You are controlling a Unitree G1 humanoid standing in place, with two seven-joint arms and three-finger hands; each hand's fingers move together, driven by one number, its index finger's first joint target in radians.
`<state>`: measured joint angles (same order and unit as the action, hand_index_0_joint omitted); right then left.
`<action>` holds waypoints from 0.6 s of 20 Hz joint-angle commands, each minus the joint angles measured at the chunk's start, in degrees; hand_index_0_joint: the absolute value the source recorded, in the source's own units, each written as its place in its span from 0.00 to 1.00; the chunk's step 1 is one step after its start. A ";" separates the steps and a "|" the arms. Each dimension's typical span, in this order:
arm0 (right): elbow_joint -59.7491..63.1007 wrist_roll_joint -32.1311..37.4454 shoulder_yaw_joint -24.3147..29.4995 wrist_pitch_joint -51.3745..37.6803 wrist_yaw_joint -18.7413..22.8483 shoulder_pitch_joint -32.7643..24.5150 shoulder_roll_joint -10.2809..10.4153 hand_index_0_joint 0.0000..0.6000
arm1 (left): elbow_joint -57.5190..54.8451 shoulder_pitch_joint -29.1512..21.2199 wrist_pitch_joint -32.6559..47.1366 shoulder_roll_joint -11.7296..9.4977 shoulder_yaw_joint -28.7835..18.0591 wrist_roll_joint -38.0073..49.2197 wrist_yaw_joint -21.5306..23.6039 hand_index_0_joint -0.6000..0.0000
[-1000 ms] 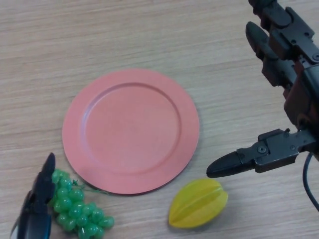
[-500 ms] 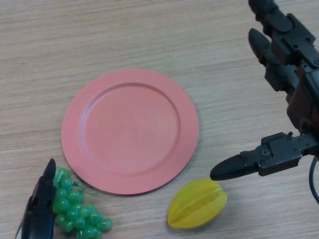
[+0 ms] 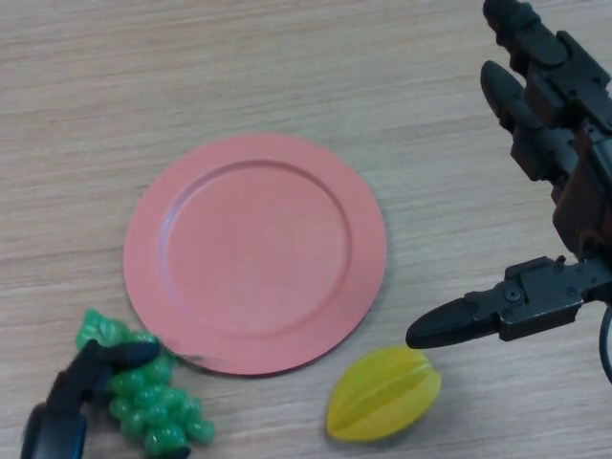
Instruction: Pick up the green grapes and place it on the plate
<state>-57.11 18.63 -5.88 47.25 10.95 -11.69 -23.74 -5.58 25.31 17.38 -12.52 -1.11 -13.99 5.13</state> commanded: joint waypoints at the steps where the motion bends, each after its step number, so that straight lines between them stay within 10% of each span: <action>1: -2.89 0.12 3.69 -9.94 2.02 -1.19 -1.89 0.00 | -3.76 3.79 5.49 -1.05 -0.41 3.55 -8.12 0.00; 8: -2.89 2.30 3.83 -10.60 4.21 -1.51 -3.40 0.00 | -21.20 8.34 7.29 1.60 -3.70 13.79 -7.22 0.00; 12: -2.89 3.31 3.47 -11.19 5.52 -1.76 -4.76 0.00 | -29.50 2.80 5.80 1.63 -6.14 5.24 -3.52 0.00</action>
<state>-57.12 21.16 -5.83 46.19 14.74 -11.58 -26.64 -30.99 28.54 17.60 -10.11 -4.08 -8.92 -1.72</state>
